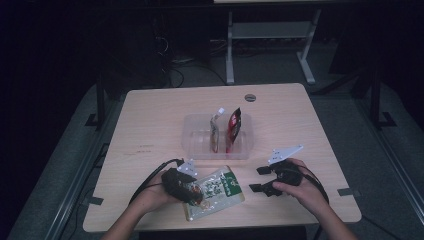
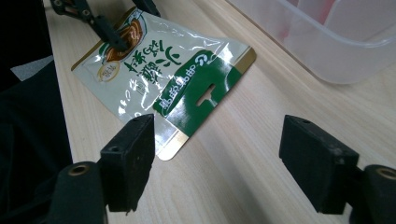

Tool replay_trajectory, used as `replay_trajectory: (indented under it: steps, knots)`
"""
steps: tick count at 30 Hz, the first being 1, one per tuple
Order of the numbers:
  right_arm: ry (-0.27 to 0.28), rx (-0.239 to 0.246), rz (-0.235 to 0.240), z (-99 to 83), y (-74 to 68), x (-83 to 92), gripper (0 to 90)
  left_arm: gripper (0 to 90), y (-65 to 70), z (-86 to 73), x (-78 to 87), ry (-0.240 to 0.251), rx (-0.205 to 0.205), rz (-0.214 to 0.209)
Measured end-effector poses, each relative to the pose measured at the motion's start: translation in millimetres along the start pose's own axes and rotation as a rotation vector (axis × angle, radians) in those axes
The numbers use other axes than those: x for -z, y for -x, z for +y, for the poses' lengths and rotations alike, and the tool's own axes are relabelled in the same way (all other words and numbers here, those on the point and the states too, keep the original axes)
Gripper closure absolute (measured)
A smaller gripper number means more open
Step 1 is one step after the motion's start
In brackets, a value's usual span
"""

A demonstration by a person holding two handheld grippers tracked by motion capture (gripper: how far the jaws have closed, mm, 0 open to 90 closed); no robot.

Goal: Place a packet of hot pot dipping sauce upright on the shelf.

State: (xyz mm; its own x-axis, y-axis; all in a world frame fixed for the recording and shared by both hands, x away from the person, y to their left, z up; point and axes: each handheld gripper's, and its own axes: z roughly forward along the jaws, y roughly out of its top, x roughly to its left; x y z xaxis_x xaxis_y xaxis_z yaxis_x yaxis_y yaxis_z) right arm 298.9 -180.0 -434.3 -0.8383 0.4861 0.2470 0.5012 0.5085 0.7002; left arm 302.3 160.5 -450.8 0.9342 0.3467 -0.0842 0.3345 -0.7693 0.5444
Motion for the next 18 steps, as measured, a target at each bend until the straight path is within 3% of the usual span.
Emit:
replay_trajectory:
  steps: [9,11,12,18]
  knots:
    - [0.013,-0.02,-0.02,2.1,-0.8,-1.9,26.0,80.7,-1.5,0.5,-0.5,0.01,-0.014,0.025]
    - [0.011,-0.018,-0.02,2.2,-1.2,-2.1,25.6,84.1,-1.9,0.3,-0.6,0.015,0.0,0.018]
    - [0.009,-0.015,-0.021,2.1,-1.2,-2.4,25.6,85.1,-3.8,0.5,0.3,0.009,-0.017,0.018]
    - [-0.005,-0.018,-0.01,2.2,0.1,-3.1,25.5,89.7,-6.3,0.9,2.9,0.04,0.022,-0.012]
